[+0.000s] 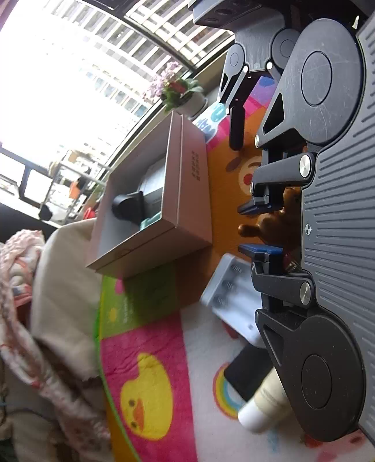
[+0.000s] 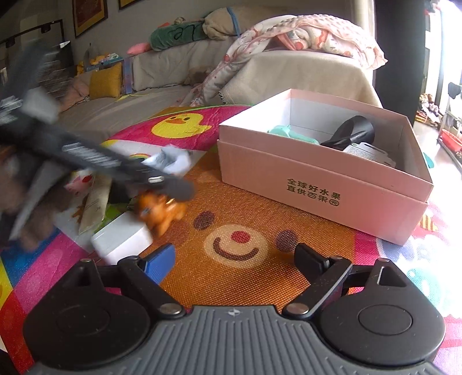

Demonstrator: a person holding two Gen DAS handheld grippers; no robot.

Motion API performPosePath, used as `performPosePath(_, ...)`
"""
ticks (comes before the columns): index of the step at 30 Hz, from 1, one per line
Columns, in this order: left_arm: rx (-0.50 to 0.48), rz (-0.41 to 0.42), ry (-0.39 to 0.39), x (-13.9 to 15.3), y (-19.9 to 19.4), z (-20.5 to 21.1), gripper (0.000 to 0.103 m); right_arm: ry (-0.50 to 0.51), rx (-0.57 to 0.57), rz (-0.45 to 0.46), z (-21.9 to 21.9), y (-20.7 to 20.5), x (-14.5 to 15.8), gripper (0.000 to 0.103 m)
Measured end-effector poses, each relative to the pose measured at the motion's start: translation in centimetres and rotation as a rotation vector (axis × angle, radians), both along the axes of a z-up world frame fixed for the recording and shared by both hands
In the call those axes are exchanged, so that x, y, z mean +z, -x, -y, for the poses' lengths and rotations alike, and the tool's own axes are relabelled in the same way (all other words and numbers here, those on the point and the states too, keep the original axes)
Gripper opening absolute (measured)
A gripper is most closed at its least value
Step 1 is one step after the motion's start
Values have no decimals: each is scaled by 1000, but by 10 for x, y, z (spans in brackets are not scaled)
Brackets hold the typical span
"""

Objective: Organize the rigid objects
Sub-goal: 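Grasp the white lotion tube with the left gripper while the right grasps the white plug charger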

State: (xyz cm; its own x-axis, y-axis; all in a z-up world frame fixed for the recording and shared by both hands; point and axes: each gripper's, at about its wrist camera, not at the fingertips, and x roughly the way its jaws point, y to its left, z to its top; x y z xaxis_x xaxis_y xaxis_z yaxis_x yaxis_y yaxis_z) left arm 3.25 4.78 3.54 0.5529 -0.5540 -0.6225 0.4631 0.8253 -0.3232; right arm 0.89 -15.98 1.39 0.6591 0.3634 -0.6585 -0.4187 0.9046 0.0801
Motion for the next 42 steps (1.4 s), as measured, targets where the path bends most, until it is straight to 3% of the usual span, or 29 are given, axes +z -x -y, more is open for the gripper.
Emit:
performPosePath(3,152,121,-82,12,21,-16,24,1,-16,2,1,-1,0,90)
performPosePath(5,235,152,-94,16,27,-31,24,5,-22,1,1,-1,0,90)
performPosePath(13,233,33,-109,0,55,-52,25,-3,-33,13,3,1,1,90)
performPosePath(16,332,23,-86,-1,64,-61,25,-46,-55,-11,4,5,5,90)
performPosePath(19,431,32,-53,2,64,-75,25,-215,62,-107,-2,13,6,90)
performPosePath(24,550,-10,20,-1,53,-89,25,-212,149,-144,-45,14,9,90)
performPosePath(26,590,-17,54,-2,51,-93,25,-154,155,-122,-63,13,10,81)
performPosePath(28,617,-25,68,-4,50,-93,25,-14,177,-57,-80,19,11,51)
performPosePath(29,629,-26,73,-5,49,-93,25,45,190,-20,-83,23,12,50)
performPosePath(33,642,-27,93,-9,45,-90,25,119,132,34,-57,28,14,50)
performPosePath(38,622,-22,76,-12,31,-76,30,121,-46,14,0,15,13,50)
performPosePath(39,613,-14,58,-12,28,-71,32,109,-71,3,10,13,11,53)
performPosePath(40,604,-7,36,-13,25,-67,34,94,-92,-3,17,11,8,64)
performPosePath(42,577,-11,-19,-15,20,-57,39,68,-127,1,27,12,4,72)
